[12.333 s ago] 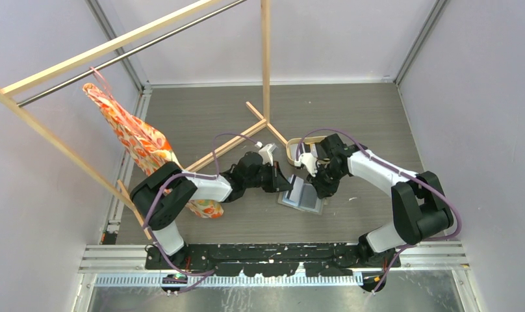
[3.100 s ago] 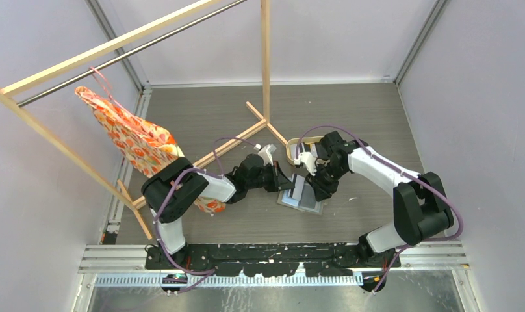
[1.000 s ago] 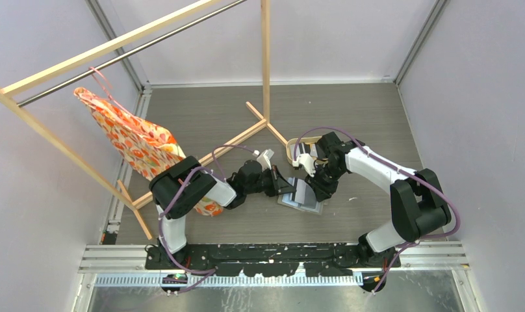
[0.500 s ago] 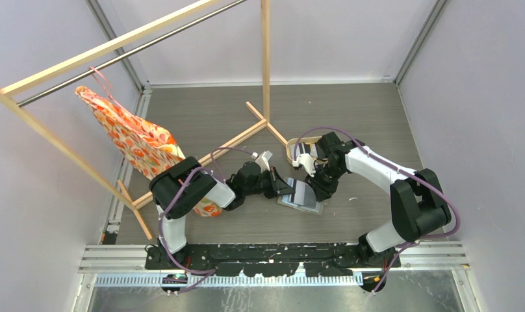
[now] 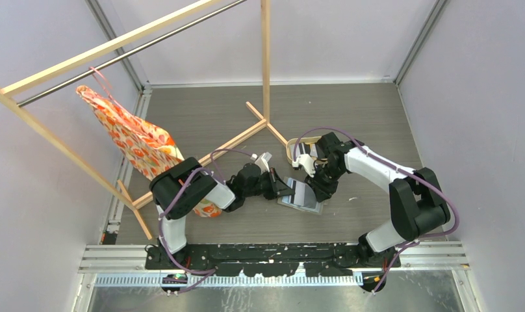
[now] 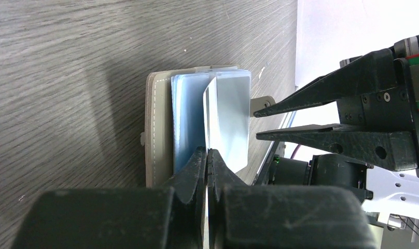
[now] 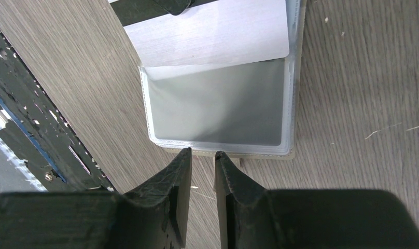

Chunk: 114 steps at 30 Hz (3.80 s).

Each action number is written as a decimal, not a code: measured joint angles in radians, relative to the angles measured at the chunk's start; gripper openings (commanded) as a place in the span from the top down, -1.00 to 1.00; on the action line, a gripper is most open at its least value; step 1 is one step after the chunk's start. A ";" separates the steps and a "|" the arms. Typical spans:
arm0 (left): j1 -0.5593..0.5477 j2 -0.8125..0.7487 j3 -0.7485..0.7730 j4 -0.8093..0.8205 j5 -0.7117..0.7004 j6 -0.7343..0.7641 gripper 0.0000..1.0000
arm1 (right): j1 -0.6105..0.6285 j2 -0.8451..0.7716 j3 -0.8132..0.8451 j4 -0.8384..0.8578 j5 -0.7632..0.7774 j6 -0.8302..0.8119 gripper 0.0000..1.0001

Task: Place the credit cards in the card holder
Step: Insert the credit card into the card holder.

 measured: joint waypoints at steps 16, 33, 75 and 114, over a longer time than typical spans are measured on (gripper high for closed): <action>-0.008 -0.008 0.000 -0.018 -0.016 0.001 0.99 | 0.005 0.004 0.000 0.000 0.006 0.000 0.43; -0.022 -0.022 0.010 -0.064 -0.022 0.001 0.99 | 0.013 0.013 0.000 0.002 0.018 0.000 0.43; -0.070 0.005 0.070 -0.096 -0.029 0.010 0.97 | -0.046 -0.080 -0.097 -0.026 0.014 -0.254 0.67; -0.121 0.007 0.142 -0.214 -0.086 0.079 0.25 | -0.033 -0.026 -0.097 0.018 0.061 -0.171 0.67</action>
